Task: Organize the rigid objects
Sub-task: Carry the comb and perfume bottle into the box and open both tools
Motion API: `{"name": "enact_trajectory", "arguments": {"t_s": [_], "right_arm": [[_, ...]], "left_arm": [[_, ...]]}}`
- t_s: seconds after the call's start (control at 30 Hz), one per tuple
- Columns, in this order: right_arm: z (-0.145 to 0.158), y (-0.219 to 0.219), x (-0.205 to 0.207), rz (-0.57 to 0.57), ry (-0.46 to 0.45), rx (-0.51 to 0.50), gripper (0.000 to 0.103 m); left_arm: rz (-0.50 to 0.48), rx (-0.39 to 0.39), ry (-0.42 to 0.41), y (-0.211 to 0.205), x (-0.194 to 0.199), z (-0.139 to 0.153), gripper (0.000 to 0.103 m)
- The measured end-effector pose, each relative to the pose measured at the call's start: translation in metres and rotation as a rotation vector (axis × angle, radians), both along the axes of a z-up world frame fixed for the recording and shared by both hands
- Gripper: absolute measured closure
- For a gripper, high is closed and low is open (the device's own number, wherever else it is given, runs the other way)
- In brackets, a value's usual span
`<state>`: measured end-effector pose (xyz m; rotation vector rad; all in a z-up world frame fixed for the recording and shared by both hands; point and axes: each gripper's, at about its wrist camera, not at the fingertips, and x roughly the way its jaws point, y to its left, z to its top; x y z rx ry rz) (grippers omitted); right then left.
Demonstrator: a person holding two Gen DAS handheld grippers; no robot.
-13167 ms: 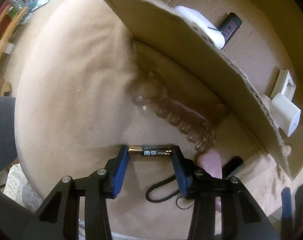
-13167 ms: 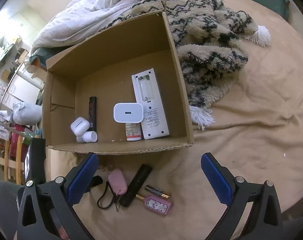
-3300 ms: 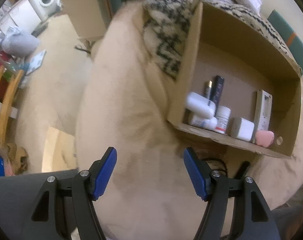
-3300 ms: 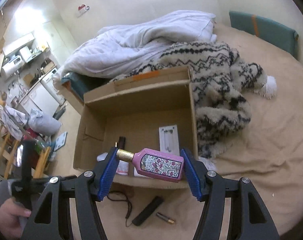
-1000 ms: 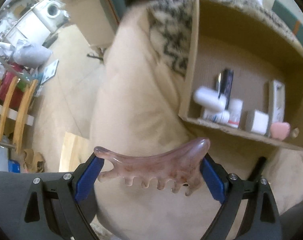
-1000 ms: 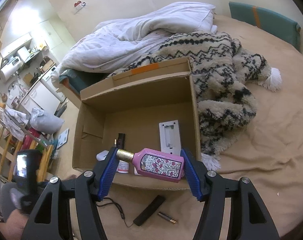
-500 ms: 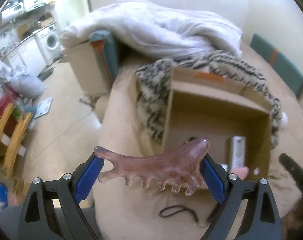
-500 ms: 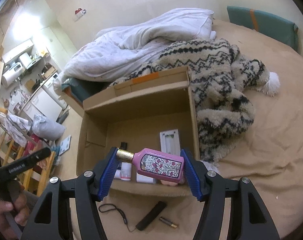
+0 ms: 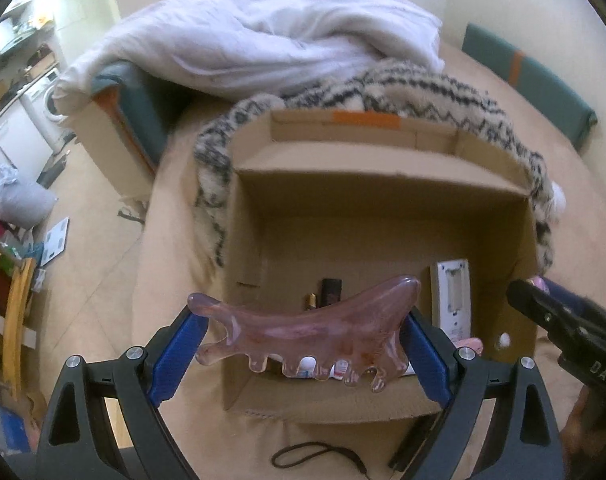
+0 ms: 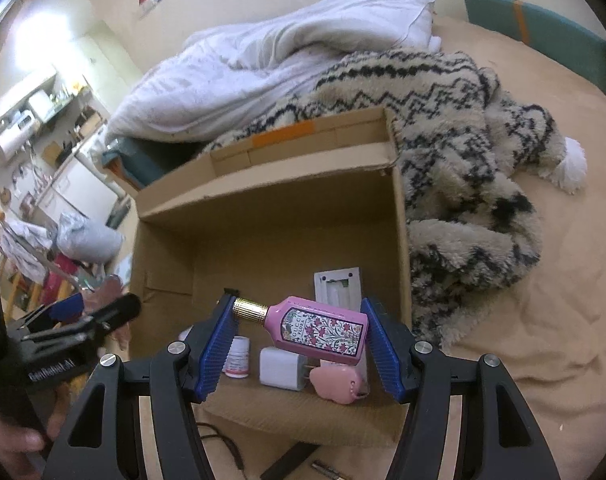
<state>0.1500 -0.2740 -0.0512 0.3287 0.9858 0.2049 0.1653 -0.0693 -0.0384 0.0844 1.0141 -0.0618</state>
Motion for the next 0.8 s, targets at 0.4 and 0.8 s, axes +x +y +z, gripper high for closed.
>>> {"name": "enact_trajectory", "arguments": {"t_s": [0.4,0.8], "right_arm": [[-0.030,0.009,0.004,0.017,0.116,-0.044,0.036],[-0.041,0.010,0.010,0.018,0.158,-0.036,0.036]], "left_arm": [[0.016,0.038,0.113,-0.005,0.009,-0.062,0.011],[-0.017,0.043,0.193,-0.013,0.012,-0.077,0.011]]}}
